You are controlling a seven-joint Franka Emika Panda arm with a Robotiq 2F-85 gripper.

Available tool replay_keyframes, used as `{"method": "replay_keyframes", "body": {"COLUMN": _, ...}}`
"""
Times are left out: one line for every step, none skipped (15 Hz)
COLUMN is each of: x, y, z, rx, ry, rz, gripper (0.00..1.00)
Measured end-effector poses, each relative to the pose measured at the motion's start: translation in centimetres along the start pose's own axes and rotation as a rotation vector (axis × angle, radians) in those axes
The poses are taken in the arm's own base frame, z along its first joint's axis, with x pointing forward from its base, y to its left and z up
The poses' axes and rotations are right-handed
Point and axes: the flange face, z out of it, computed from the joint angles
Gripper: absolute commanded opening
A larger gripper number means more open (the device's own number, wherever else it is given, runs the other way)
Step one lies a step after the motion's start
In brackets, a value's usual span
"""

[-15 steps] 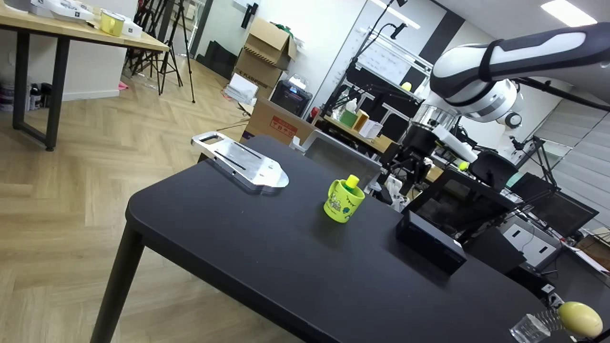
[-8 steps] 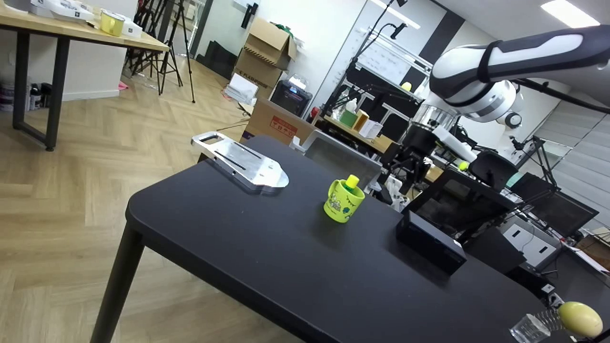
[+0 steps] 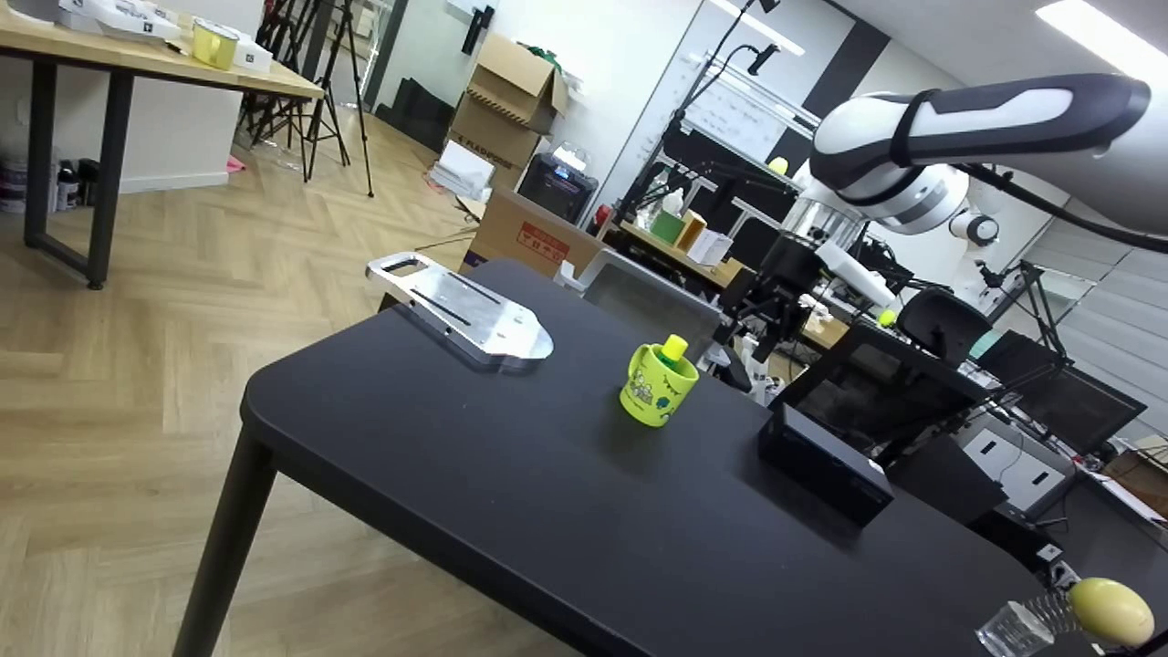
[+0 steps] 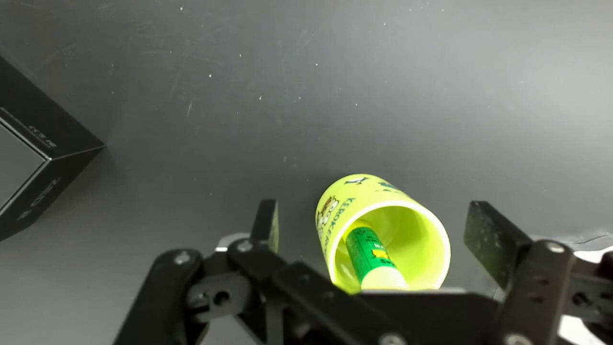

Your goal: Take the yellow and green glue stick out of the yellow mug and place it on the black box

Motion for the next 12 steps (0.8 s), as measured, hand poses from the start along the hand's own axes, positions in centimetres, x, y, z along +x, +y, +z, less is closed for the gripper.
{"method": "replay_keyframes", "body": {"x": 0.3, "y": 0.0, "z": 0.2, "rx": 0.001, "ry": -0.001, "rz": -0.006, "gripper": 1.0}}
{"method": "replay_keyframes", "body": {"x": 0.6, "y": -0.1, "z": 0.4, "rx": 0.002, "ry": 0.0, "rz": -0.015, "gripper": 1.0}}
{"method": "replay_keyframes", "body": {"x": 0.8, "y": -0.2, "z": 0.5, "rx": 0.004, "ry": -0.002, "rz": -0.022, "gripper": 1.0}}
{"method": "replay_keyframes", "body": {"x": 1.1, "y": -0.4, "z": 0.6, "rx": 0.005, "ry": -0.002, "rz": -0.029, "gripper": 1.0}}
{"method": "replay_keyframes", "body": {"x": 1.3, "y": -0.6, "z": 0.8, "rx": 0.005, "ry": -0.002, "rz": -0.037, "gripper": 1.0}}
{"method": "replay_keyframes", "body": {"x": 1.5, "y": -0.8, "z": 0.9, "rx": 0.004, "ry": 0.0, "rz": -0.047, "gripper": 1.0}}
{"method": "replay_keyframes", "body": {"x": 1.7, "y": -0.9, "z": 1.0, "rx": 0.002, "ry": 0.002, "rz": -0.056, "gripper": 1.0}}
{"method": "replay_keyframes", "body": {"x": 1.9, "y": -1.1, "z": 1.1, "rx": -0.003, "ry": 0.004, "rz": -0.065, "gripper": 1.0}}
{"method": "replay_keyframes", "body": {"x": 2.1, "y": -1.3, "z": 1.2, "rx": -0.012, "ry": 0.007, "rz": -0.073, "gripper": 1.0}}
{"method": "replay_keyframes", "body": {"x": 2.3, "y": -1.4, "z": 1.1, "rx": -0.021, "ry": 0.013, "rz": -0.075, "gripper": 1.0}}
{"method": "replay_keyframes", "body": {"x": 2.4, "y": -1.5, "z": 1.3, "rx": -0.021, "ry": 0.014, "rz": -0.076, "gripper": 1.0}}
{"method": "replay_keyframes", "body": {"x": 2.3, "y": -1.5, "z": 1.4, "rx": -0.019, "ry": 0.012, "rz": -0.077, "gripper": 1.0}}
